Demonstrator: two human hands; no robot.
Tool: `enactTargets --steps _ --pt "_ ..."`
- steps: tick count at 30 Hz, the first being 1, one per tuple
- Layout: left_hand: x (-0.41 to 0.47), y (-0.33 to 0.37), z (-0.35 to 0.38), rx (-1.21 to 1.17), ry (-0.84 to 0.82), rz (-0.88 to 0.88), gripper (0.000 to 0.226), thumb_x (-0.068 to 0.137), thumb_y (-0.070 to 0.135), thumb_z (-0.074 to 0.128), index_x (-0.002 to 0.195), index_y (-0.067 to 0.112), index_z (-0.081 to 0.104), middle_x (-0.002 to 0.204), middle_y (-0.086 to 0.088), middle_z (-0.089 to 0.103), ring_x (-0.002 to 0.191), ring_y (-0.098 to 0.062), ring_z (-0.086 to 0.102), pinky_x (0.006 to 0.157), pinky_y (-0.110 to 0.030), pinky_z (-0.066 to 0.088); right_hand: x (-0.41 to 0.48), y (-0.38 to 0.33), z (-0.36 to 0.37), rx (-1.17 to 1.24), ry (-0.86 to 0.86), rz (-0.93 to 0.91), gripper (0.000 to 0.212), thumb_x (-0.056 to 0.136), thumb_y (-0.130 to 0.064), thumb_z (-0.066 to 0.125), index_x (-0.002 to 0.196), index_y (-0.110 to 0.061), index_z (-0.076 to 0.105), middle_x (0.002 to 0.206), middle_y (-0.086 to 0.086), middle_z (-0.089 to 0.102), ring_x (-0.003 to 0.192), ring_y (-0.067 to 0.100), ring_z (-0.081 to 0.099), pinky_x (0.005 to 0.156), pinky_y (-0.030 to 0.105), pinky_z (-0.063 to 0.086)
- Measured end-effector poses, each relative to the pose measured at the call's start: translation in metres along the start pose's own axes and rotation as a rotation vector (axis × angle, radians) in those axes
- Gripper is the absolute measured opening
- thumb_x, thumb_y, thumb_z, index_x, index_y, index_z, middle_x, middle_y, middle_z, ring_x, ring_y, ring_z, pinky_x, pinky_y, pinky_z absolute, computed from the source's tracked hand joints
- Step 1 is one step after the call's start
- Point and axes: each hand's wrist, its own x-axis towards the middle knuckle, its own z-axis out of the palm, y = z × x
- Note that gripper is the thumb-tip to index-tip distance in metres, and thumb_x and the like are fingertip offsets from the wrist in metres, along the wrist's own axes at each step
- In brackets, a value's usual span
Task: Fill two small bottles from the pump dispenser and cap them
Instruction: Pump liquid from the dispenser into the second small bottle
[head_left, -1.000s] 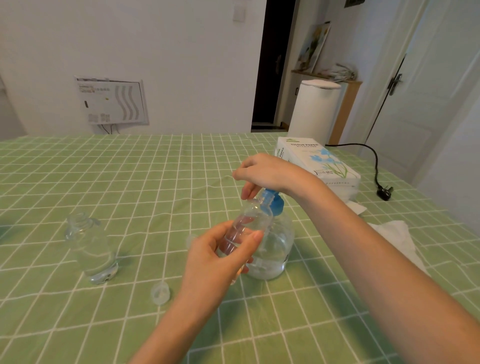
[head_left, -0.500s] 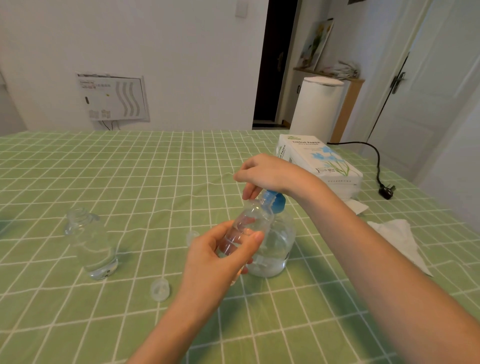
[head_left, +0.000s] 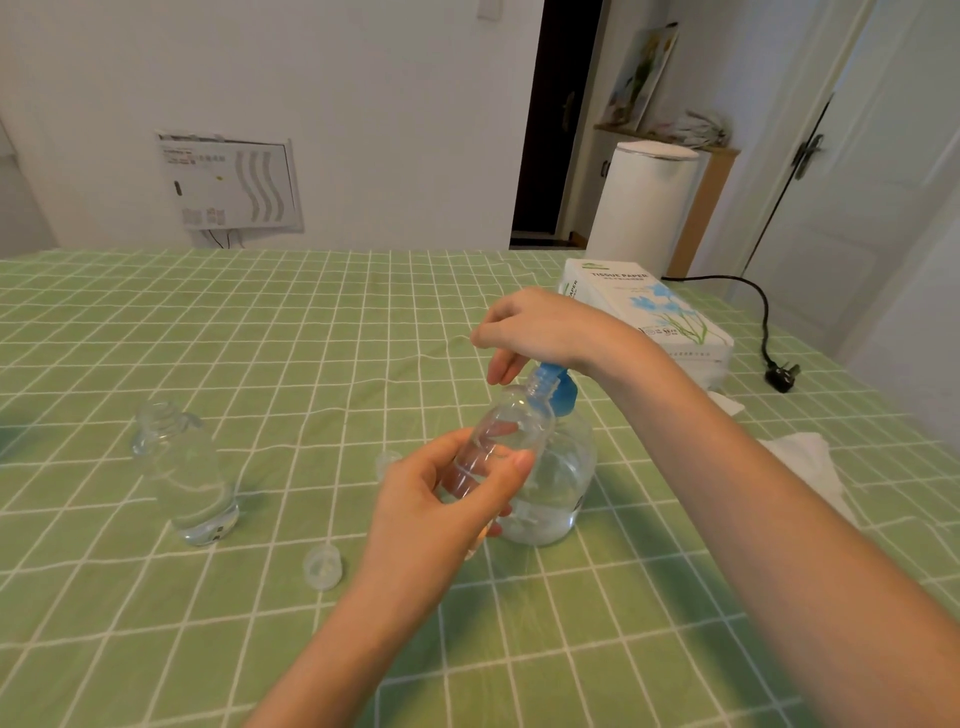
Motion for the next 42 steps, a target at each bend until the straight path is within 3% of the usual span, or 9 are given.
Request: enactTargets --steps 7,16,23,29,34,39,42 --pt "-0.0017 -0.0010 -0.0007 0.033 0.003 0.011 0.029 0.059 0.044 0.066 0.084 0.030 0.070 0.056 0.009 0.065 0.048 0.001 0.056 0.045 -0.009 0.043 -0.0010 0.0036 0.0043 0.010 -0.028 0.013 0.047 0.091 -0.024 0.051 0.127 0.007 0.050 0.076 0.002 0.072 0.113 0.040 0.056 0.100 0.052 0.044" --pt "-0.0011 -0.0006 0.0000 0.007 -0.008 0.024 0.031 0.059 0.044 0.066 0.086 0.030 0.070 0.060 0.011 0.066 0.050 0.002 0.058 0.046 -0.009 0.043 -0.0004 -0.0002 -0.0028 -0.025 0.032 -0.036 0.029 0.093 -0.029 0.050 0.113 -0.009 0.058 0.082 0.005 0.073 0.106 0.036 0.063 0.095 0.045 0.049" --pt "-0.0011 -0.0015 -0.0003 0.008 -0.012 0.022 0.032 0.060 0.043 0.066 0.087 0.027 0.070 0.059 0.012 0.065 0.050 0.001 0.057 0.047 -0.009 0.044 -0.0015 -0.0011 -0.0010 -0.026 -0.006 -0.024 0.042 0.092 -0.026 0.050 0.122 0.002 0.055 0.082 0.005 0.074 0.111 0.038 0.058 0.101 0.048 0.044" --pt "-0.0013 -0.0014 -0.0003 0.012 -0.002 0.019 0.031 0.060 0.043 0.066 0.085 0.025 0.070 0.055 0.010 0.064 0.046 0.002 0.055 0.044 -0.009 0.042 -0.0026 0.0025 0.0026 -0.057 -0.017 -0.018 0.038 0.093 -0.024 0.050 0.121 -0.001 0.056 0.083 0.004 0.074 0.111 0.037 0.059 0.102 0.046 0.043" --pt "-0.0007 -0.0021 0.0001 0.015 -0.004 0.008 0.024 0.067 0.037 0.068 0.087 0.025 0.070 0.055 0.010 0.064 0.047 0.001 0.056 0.045 -0.009 0.042 -0.0048 0.0008 0.0008 -0.085 -0.005 -0.032 0.030 0.093 -0.027 0.050 0.114 -0.008 0.060 0.083 0.002 0.073 0.105 0.031 0.064 0.097 0.041 0.047" --pt "-0.0008 0.0001 0.0008 -0.002 -0.005 0.028 0.032 0.059 0.044 0.065 0.087 0.028 0.070 0.058 0.011 0.065 0.049 0.001 0.057 0.047 -0.009 0.043 -0.0053 -0.0042 -0.0055 -0.112 0.049 -0.060 0.027 0.092 -0.027 0.051 0.109 -0.010 0.061 0.080 0.001 0.072 0.091 0.023 0.068 0.078 0.031 0.050" --pt "-0.0013 0.0002 0.0005 0.005 -0.007 0.028 0.030 0.060 0.043 0.065 0.086 0.028 0.070 0.057 0.011 0.065 0.049 0.001 0.057 0.047 -0.009 0.043 -0.0061 -0.0052 -0.0041 -0.120 0.030 -0.061 0.025 0.093 -0.026 0.051 0.108 -0.011 0.061 0.082 0.001 0.073 0.099 0.024 0.067 0.084 0.033 0.051"
